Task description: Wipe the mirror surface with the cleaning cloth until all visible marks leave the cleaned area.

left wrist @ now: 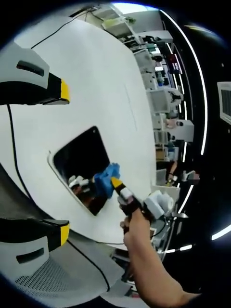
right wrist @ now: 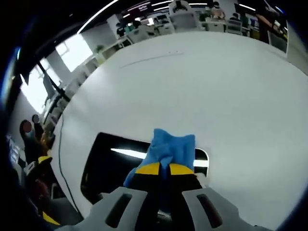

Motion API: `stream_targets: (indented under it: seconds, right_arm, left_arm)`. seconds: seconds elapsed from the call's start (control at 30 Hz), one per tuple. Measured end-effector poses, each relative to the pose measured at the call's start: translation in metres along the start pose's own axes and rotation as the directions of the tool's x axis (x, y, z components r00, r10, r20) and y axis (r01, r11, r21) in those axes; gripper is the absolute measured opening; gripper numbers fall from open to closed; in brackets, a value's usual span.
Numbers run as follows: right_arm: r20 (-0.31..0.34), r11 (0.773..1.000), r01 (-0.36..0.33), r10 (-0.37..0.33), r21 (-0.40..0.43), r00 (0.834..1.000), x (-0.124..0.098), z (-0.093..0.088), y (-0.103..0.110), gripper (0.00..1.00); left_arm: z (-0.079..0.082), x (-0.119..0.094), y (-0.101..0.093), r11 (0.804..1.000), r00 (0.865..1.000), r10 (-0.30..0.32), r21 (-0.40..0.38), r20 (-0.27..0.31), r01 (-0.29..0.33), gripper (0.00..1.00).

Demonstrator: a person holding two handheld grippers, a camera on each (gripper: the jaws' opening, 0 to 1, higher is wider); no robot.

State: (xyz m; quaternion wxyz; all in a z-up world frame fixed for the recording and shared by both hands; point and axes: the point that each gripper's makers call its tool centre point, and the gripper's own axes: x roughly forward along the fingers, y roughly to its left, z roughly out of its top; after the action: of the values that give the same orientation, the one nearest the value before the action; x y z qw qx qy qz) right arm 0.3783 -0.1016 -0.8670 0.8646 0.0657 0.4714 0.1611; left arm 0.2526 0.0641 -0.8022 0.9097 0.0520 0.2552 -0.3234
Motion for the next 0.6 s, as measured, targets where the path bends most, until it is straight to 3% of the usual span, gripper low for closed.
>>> stream_targets:
  seconds: [0.6]
  right_arm:
    - [-0.039,0.997,-0.071,0.069,-0.040,0.997,0.030,0.012,0.064,0.00]
  left_arm:
    - [-0.002,0.000,-0.002,1.000,1.000,-0.008,0.000,-0.009,0.008,1.00]
